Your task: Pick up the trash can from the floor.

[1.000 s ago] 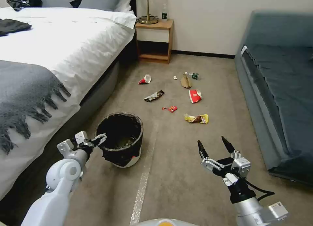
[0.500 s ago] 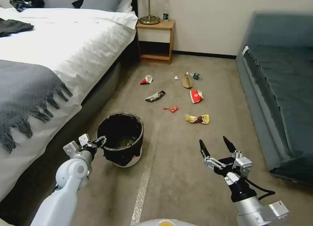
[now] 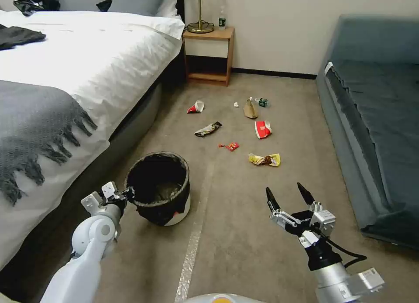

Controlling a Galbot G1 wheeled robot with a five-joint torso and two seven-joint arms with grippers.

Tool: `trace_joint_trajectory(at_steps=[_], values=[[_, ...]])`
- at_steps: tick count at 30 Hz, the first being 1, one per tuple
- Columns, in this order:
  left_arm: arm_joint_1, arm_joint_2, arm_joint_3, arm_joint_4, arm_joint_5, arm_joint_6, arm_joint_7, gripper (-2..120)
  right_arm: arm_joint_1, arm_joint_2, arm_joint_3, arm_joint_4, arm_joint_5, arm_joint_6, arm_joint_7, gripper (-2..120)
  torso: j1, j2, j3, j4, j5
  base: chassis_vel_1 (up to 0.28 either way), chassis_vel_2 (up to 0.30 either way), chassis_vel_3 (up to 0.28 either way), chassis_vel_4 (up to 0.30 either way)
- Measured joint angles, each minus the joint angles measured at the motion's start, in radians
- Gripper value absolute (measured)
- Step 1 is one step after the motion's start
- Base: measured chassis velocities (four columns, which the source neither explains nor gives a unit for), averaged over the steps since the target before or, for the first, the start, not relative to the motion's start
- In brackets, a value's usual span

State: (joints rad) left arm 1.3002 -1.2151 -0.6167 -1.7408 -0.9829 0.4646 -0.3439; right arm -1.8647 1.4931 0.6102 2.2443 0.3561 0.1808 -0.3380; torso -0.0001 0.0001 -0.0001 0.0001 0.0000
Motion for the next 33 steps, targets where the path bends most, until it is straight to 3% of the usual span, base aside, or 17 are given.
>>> trace_joint_trajectory(at_steps=[11,33], values=[[0.041,0.005,-0.042,-0.067,-0.011,0.009,-0.002,3,-0.001,-0.006,-0.001,0.008,0.003,-0.001,0.001,100,0.0,0.0,0.0,-0.0003,-0.002,0.0,0.0,0.0,0.0],[0.186,0.108,-0.143,-0.489,-0.099,0.033,-0.004,3,-0.04,0.028,-0.006,0.078,-0.023,0.012,-0.007,100,0.0,0.0,0.0,-0.0001,0.0001,0.0,0.0,0.0,0.0]])
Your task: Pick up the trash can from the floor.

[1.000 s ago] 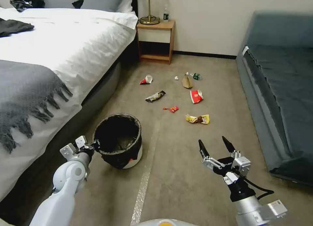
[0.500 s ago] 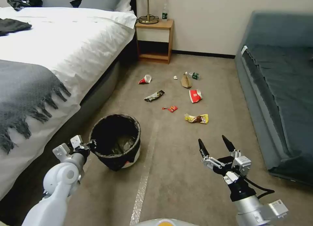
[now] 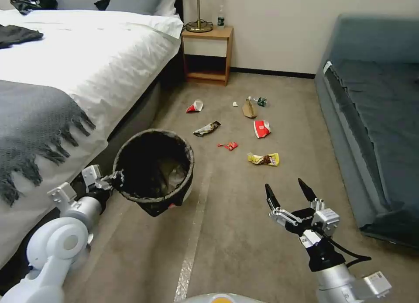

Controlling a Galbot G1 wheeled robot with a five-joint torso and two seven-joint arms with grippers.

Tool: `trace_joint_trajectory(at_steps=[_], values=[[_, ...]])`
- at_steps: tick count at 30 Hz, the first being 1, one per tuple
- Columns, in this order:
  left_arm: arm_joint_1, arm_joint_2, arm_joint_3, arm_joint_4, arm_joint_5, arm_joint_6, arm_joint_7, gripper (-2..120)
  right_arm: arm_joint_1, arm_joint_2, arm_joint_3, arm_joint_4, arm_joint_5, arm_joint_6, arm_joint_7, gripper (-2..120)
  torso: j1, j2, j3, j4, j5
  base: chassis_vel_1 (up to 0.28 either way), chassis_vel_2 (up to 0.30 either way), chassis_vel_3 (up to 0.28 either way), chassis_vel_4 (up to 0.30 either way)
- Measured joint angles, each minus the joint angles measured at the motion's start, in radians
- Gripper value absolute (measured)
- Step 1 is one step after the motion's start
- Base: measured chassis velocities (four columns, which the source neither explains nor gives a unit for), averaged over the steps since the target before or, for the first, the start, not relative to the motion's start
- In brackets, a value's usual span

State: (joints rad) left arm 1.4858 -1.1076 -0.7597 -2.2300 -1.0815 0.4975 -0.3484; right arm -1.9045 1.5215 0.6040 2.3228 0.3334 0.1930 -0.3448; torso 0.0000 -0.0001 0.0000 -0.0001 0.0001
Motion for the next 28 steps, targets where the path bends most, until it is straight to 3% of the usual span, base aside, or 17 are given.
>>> trace_joint_trajectory(at_steps=[4,28], values=[[0.01,0.003,-0.003,-0.033,-0.002,0.002,-0.004,3,-0.009,0.005,0.002,0.017,-0.001,0.002,-0.001,100,0.0,0.0,0.0,0.0001,-0.0001,0.0,0.0,0.0,0.0],[0.014,-0.006,-0.003,-0.039,0.007,-0.003,-0.005,3,-0.035,0.012,0.005,0.043,-0.012,0.01,-0.006,100,0.0,0.0,0.0,0.0001,-0.0001,0.0,0.0,0.0,0.0]])
